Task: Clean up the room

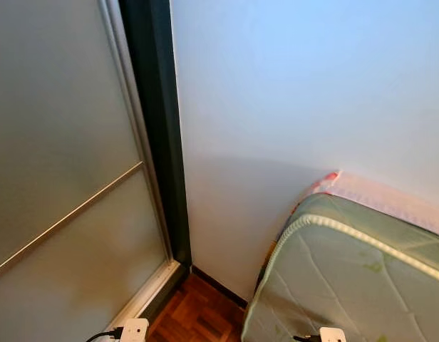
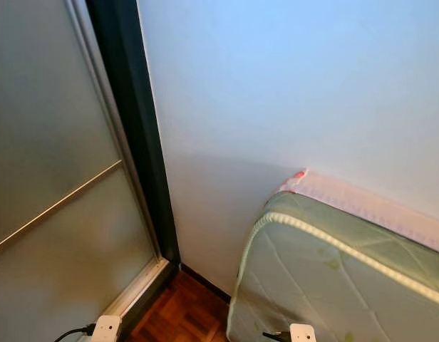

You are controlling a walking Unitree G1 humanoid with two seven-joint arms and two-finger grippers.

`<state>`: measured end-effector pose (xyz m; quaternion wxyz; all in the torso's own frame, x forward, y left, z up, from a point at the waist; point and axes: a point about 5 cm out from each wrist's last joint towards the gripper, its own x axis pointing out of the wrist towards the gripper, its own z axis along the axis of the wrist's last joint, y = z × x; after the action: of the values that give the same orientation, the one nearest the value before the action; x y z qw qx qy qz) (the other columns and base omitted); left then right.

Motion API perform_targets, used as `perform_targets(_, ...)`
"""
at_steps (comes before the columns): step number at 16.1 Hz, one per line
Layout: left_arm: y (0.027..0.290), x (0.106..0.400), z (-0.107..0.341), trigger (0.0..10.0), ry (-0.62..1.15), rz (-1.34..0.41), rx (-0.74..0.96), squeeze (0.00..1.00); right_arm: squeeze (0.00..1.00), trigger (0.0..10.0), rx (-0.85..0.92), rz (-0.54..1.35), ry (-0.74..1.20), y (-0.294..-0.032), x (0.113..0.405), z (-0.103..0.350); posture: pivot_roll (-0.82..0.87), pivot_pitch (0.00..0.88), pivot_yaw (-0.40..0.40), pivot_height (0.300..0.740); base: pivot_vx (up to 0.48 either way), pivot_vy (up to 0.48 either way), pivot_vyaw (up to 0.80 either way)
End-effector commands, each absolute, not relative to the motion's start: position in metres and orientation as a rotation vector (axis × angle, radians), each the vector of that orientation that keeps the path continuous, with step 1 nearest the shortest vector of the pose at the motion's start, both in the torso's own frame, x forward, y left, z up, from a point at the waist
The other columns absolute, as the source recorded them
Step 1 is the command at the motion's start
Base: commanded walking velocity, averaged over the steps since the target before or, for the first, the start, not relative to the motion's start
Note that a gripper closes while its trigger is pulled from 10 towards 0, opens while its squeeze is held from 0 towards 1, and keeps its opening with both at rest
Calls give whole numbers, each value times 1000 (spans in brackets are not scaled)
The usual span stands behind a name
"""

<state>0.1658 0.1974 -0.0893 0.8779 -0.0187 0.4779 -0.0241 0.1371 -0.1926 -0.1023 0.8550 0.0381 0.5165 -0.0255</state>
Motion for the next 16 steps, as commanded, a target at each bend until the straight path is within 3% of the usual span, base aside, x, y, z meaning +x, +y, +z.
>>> perform_targets(1, 196, 165, -90, 10000, 1001, -56, -39, 0, 0, 10000, 81, -68, 1083, -194, 137, -102, 102, 0, -48, 702, 0, 0, 0)
perform_targets(16, 199, 166, -89, 10000, 1013, -51, -31, 0, 0, 10000, 112, -91, 1073, -192, 140, -102, 97, 20, -42, 702, 0, 0, 0)
